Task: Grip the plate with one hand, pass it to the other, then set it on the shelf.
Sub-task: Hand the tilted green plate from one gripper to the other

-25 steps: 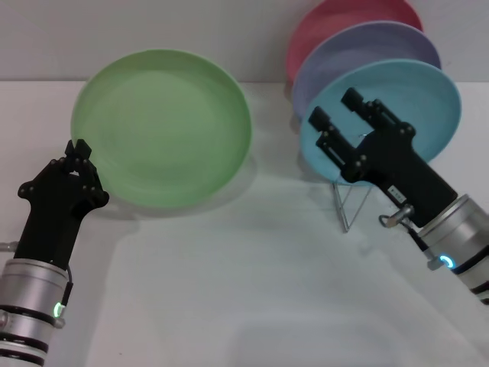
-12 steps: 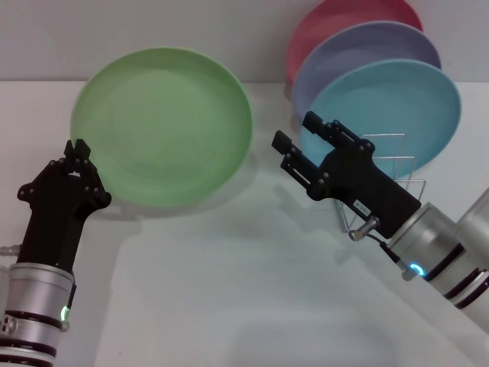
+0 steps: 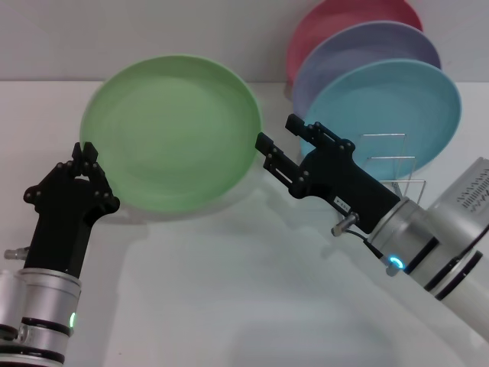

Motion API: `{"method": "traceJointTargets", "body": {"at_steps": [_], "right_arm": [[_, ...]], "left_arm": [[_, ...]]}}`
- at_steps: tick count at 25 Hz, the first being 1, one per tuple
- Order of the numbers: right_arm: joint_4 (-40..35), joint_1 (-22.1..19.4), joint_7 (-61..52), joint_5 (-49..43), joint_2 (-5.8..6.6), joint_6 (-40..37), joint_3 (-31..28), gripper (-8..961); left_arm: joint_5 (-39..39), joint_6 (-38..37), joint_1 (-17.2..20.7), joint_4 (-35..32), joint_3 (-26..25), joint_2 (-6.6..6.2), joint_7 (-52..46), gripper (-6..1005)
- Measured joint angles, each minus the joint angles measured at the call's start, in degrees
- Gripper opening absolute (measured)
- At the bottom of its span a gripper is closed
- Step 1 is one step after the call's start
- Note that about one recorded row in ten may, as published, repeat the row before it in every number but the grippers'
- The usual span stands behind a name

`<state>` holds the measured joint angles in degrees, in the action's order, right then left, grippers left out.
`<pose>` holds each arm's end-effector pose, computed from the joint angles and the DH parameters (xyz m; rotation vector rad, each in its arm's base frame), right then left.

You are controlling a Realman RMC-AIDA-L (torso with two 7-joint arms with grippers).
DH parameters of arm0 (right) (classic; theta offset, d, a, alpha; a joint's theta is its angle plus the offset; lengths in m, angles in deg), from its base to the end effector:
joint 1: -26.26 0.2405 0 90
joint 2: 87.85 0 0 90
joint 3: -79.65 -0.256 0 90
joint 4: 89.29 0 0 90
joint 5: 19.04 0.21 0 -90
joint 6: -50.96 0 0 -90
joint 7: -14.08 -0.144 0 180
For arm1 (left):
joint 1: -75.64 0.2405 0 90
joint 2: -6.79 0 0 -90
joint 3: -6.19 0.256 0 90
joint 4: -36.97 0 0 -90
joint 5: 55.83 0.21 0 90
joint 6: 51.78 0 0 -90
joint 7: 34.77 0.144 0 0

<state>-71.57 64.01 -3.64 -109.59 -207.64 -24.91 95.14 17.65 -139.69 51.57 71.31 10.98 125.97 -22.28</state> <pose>0.2223 0.3167 -0.0983 -2.1089 0.5084 1.0669 -0.2671 0.2619 -0.0685 -1.5118 -0.5552 -0.8458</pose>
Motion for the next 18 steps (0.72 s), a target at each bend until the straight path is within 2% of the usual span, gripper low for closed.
{"method": "traceJointTargets", "body": {"at_steps": [9, 18], "right_arm": [[2.15, 0.57, 3.59, -5.96, 0.00, 5.50, -7.72, 608], [2.83, 2.38, 3.83, -6.59, -0.02, 8.71, -9.02, 608]], "left_arm": [[0.13, 0.01, 0.49, 1.00, -1.40, 0.00, 2.11, 48], [0.17, 0.35, 1.23, 2.32, -2.76, 0.00, 5.04, 50]]}}
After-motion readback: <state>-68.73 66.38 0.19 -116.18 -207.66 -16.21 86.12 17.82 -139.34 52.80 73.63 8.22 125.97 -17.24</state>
